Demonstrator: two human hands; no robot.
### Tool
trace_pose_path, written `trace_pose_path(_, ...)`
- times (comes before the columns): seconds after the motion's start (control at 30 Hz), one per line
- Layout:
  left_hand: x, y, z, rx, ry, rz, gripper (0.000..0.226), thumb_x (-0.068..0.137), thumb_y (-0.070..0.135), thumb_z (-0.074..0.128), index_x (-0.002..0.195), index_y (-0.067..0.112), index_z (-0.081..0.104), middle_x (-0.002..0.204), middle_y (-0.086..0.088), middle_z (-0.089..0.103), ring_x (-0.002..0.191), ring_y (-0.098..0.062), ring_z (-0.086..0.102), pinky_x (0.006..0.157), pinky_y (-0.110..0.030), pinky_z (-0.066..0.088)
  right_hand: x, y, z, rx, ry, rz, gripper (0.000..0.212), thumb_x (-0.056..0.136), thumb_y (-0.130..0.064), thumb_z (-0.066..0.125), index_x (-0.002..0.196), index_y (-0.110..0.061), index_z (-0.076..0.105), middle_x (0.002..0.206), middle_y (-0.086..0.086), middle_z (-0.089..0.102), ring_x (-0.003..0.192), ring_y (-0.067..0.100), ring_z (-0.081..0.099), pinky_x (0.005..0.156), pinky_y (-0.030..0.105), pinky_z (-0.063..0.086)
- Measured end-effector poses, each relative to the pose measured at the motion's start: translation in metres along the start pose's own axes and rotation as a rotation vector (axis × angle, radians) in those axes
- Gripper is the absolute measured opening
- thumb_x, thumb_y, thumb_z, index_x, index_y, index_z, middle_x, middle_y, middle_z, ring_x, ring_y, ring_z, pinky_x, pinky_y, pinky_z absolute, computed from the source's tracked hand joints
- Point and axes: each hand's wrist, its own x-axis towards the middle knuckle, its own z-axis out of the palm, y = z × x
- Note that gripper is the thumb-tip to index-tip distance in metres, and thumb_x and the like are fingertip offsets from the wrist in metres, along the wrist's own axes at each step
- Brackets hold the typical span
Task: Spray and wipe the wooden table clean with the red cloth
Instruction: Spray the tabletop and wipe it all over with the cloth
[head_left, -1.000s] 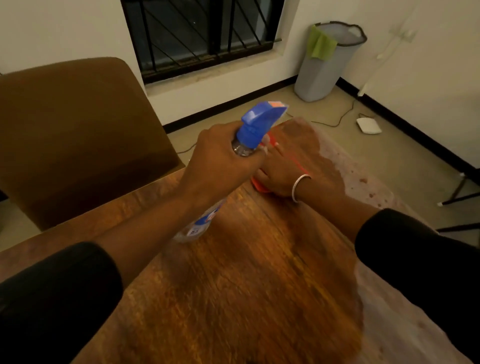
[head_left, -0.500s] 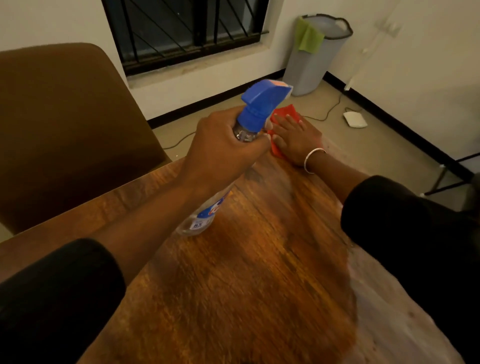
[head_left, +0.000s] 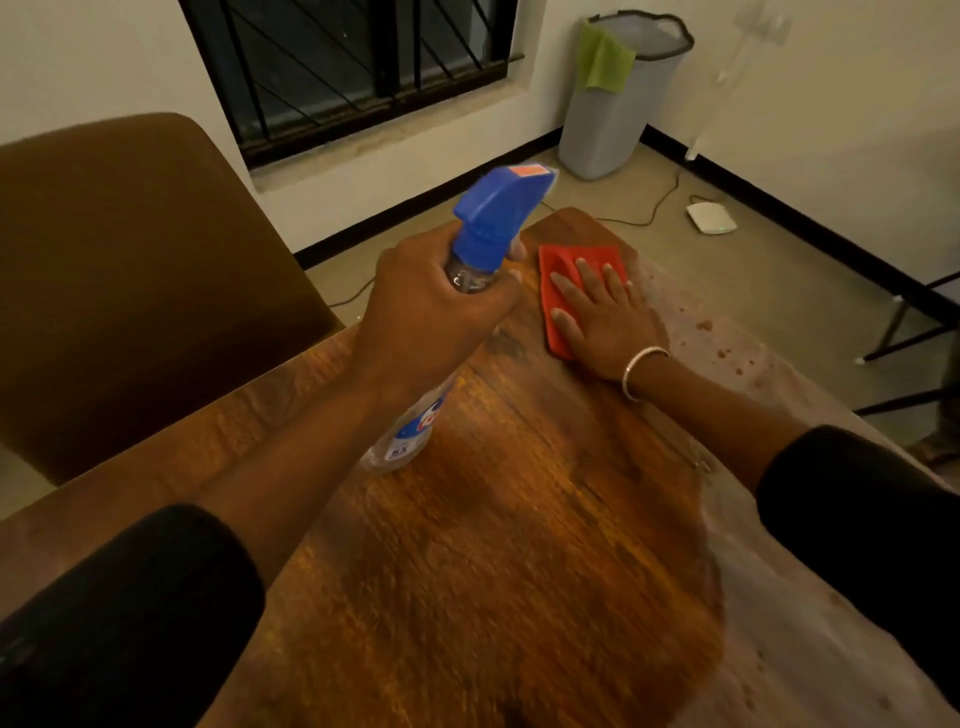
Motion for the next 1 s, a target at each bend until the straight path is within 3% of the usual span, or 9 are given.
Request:
trace_pose_path(0.07,-0.002,0.002,0.006,0.024,-0.041,0.000,0.014,0.088,0.019,0.070,0.102,0.016,0.069,0.071,0.001,0.069,0.064,-0.021,0.069,0.070,-0.042,0.060,0.001,0.016,-0.005,-0.006,-0.004,0.014,0.076,0.099,-0.078,0.010,0.166,-0.042,0.010,0.178,-0.003,0.003,0.163,0.034,0.003,0.129,0.059,0.010)
trace_pose_path(0.2,-0.008,0.012,0.011,0.033,-0.087,-0.010,0.017,0.088,0.021,0.071,0.105,0.018,0.069,0.076,-0.002,0.071,0.065,-0.020,0.069,0.069,-0.039,0.061,0.033,0.041,-0.034,0.052,-0.043,0.311,0.071,0.105,-0.067,0.024,0.169,-0.038,0.009,0.178,0.002,-0.002,0.163,0.035,0.001,0.130,0.059,0.009)
trace_pose_path(0.37,-0.007,0.014,0.013,0.023,-0.073,-0.035,0.018,0.089,0.019,0.071,0.106,0.014,0.069,0.077,-0.009,0.071,0.067,-0.027,0.068,0.070,-0.043,0.060,-0.035,0.022,-0.018,0.041,0.013,0.182,0.071,0.105,-0.067,0.015,0.169,-0.037,0.006,0.178,0.001,-0.004,0.164,0.032,-0.005,0.131,0.058,0.003)
trace_pose_path(0.5,-0.013,0.023,0.026,0.117,-0.214,0.008,0.012,0.085,0.021,0.074,0.093,0.025,0.065,0.070,0.001,0.063,0.063,-0.003,0.062,0.060,-0.014,0.052,-0.082,0.035,-0.012,0.009,-0.024,0.118,0.073,0.101,-0.073,0.010,0.167,-0.042,0.007,0.178,-0.004,-0.001,0.164,0.029,-0.003,0.131,0.055,0.005)
trace_pose_path(0.63,-0.026,0.036,0.038,0.152,-0.337,0.020,0.038,0.082,0.018,0.076,0.074,0.041,0.047,0.053,0.016,0.054,0.057,0.013,0.055,0.056,0.003,0.040,-0.049,0.059,-0.036,0.048,-0.037,0.319,0.069,0.107,-0.064,0.022,0.169,-0.035,0.008,0.178,0.001,-0.003,0.164,0.032,-0.003,0.131,0.057,0.006)
trace_pose_path(0.73,-0.037,0.036,0.043,0.128,-0.309,0.004,0.031,0.080,0.018,0.077,0.074,0.037,0.052,0.056,0.013,0.055,0.055,0.002,0.055,0.054,-0.007,0.045,-0.049,0.053,-0.039,0.060,-0.031,0.351,0.068,0.110,-0.060,0.021,0.170,-0.032,0.006,0.178,0.004,-0.004,0.164,0.033,-0.004,0.131,0.056,0.004)
trace_pose_path(0.8,-0.038,0.034,0.044,0.095,-0.270,-0.046,0.014,0.081,0.021,0.076,0.084,0.027,0.064,0.063,0.005,0.060,0.055,-0.007,0.056,0.051,-0.008,0.045,-0.074,0.044,-0.031,0.057,-0.024,0.294,0.067,0.109,-0.060,0.019,0.169,-0.034,0.005,0.178,0.002,-0.005,0.164,0.032,-0.006,0.131,0.056,0.002)
trace_pose_path(0.87,-0.036,0.032,0.043,0.072,-0.225,-0.054,0.017,0.081,0.022,0.076,0.096,0.016,0.070,0.072,-0.005,0.068,0.061,-0.015,0.061,0.053,-0.007,0.046,-0.113,0.036,-0.018,0.034,-0.012,0.205,0.068,0.107,-0.064,0.014,0.169,-0.037,0.003,0.178,0.000,-0.007,0.163,0.031,-0.008,0.131,0.056,-0.002)
trace_pose_path(1.0,-0.037,0.029,0.050,0.075,-0.229,-0.060,0.016,0.081,0.022,0.076,0.095,0.018,0.070,0.071,-0.004,0.068,0.065,-0.015,0.062,0.055,-0.006,0.046,-0.173,0.047,0.002,0.002,-0.039,0.025,0.071,0.103,-0.075,0.006,0.167,-0.045,0.000,0.178,-0.005,-0.001,0.163,0.027,-0.003,0.129,0.055,0.004)
